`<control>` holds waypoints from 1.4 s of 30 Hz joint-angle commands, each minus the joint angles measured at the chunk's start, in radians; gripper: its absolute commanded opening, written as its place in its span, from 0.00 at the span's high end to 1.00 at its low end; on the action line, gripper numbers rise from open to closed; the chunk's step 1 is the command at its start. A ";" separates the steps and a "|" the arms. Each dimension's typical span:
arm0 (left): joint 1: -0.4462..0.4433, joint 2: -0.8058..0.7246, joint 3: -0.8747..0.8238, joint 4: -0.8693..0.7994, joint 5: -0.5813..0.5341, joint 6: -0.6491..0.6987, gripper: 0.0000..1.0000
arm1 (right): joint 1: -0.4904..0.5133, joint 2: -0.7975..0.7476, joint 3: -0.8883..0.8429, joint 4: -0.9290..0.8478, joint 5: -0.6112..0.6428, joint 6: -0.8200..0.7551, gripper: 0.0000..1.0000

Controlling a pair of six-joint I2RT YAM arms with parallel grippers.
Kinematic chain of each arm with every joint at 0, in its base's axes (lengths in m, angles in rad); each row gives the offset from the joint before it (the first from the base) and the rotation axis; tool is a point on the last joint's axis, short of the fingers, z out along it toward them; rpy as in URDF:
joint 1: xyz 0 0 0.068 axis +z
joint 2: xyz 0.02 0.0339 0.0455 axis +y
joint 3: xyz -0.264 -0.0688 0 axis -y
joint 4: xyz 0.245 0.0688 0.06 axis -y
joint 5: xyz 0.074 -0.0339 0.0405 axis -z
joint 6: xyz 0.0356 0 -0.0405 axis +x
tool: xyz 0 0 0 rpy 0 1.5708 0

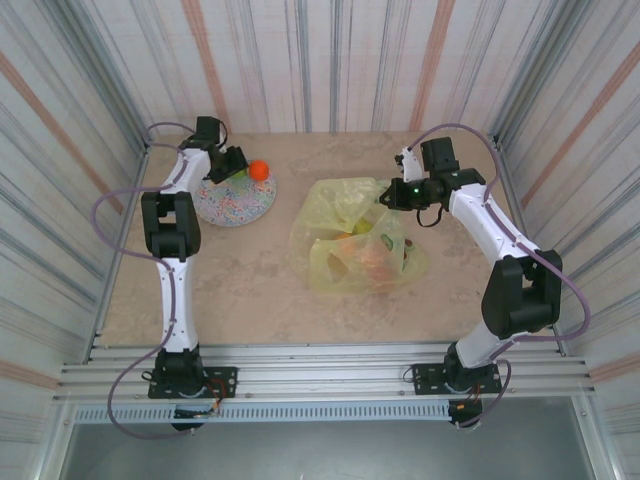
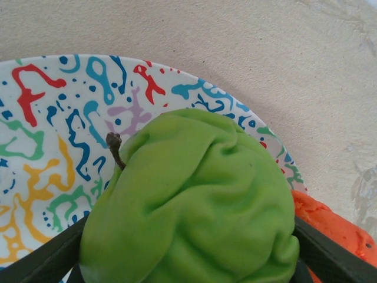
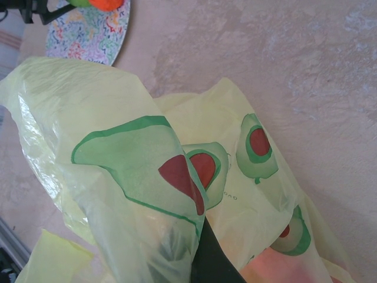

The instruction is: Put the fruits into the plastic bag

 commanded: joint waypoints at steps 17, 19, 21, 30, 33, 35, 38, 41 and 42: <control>0.004 -0.785 -0.896 0.407 0.061 -0.142 0.35 | 0.010 -0.048 -0.037 0.029 0.026 0.019 1.00; -0.043 -0.893 -0.984 0.432 0.074 -0.138 0.35 | 0.010 -0.047 -0.034 0.032 0.021 0.020 1.00; -0.115 -0.978 -1.048 0.440 0.082 -0.128 0.35 | 0.011 -0.043 -0.033 0.038 0.013 0.020 1.00; -0.536 -1.046 -1.086 0.538 0.109 -0.040 0.37 | 0.025 -0.041 -0.043 0.067 -0.031 0.027 1.00; -0.619 -0.985 -1.016 0.526 0.111 0.022 0.36 | 0.030 -0.042 -0.040 0.063 -0.033 0.025 1.00; -0.651 -0.940 -0.980 0.541 0.139 0.036 0.37 | 0.034 -0.046 -0.042 0.062 -0.035 0.025 1.00; -0.681 -0.881 -0.946 0.559 0.192 0.037 0.37 | 0.037 -0.053 -0.039 0.055 -0.039 0.023 1.00; -0.708 -0.835 -0.923 0.579 0.237 0.042 0.37 | 0.037 -0.059 -0.039 0.051 -0.046 0.025 1.00; -0.716 -0.823 -0.920 0.588 0.247 0.042 0.37 | 0.038 -0.059 -0.038 0.050 -0.050 0.028 1.00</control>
